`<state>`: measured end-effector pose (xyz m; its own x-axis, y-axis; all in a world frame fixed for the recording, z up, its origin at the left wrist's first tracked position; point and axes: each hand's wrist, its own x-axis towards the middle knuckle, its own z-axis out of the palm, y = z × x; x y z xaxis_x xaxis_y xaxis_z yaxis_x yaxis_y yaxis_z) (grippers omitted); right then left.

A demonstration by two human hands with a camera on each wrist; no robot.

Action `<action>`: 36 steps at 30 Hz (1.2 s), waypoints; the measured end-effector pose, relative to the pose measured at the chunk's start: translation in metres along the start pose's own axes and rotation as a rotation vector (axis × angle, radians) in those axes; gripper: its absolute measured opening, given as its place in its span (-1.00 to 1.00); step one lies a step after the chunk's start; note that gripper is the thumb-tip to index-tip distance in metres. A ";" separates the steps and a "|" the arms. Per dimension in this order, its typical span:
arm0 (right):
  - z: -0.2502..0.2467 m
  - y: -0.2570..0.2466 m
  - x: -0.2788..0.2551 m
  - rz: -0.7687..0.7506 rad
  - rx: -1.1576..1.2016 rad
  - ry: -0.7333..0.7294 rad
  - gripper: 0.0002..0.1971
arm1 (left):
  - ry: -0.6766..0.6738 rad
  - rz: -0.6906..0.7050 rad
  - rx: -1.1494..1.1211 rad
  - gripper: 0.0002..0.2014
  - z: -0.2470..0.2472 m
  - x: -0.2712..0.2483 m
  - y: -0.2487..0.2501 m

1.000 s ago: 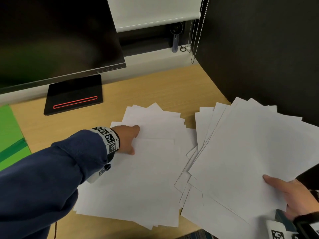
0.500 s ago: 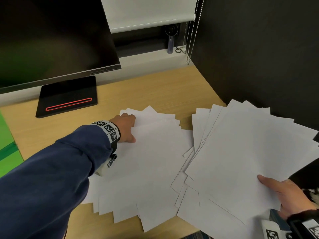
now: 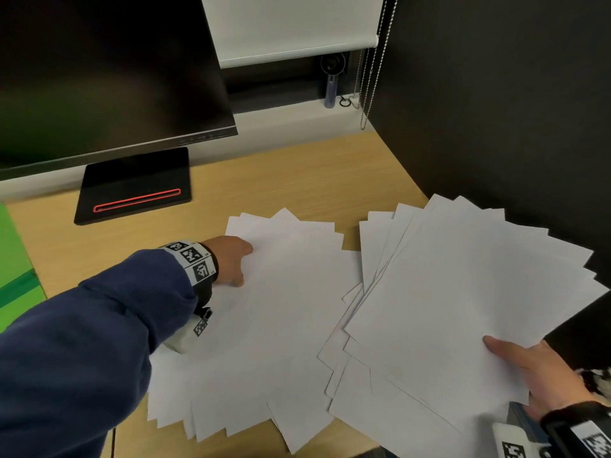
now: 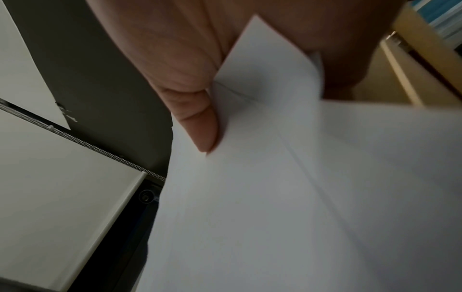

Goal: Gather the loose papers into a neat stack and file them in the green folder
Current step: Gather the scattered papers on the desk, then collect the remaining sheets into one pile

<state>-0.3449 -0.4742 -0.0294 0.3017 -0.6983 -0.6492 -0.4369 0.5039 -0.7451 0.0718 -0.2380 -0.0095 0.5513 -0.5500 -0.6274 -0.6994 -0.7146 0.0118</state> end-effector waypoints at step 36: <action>0.077 -0.003 0.009 0.018 0.120 -0.190 -0.58 | 0.127 0.172 -1.173 -0.90 0.069 -0.045 0.101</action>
<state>-0.2752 -0.4432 -0.0447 0.4539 -0.5862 -0.6711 -0.3429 0.5802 -0.7388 -0.0549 -0.2552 -0.0344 0.5781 -0.6688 -0.4675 0.0376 -0.5505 0.8340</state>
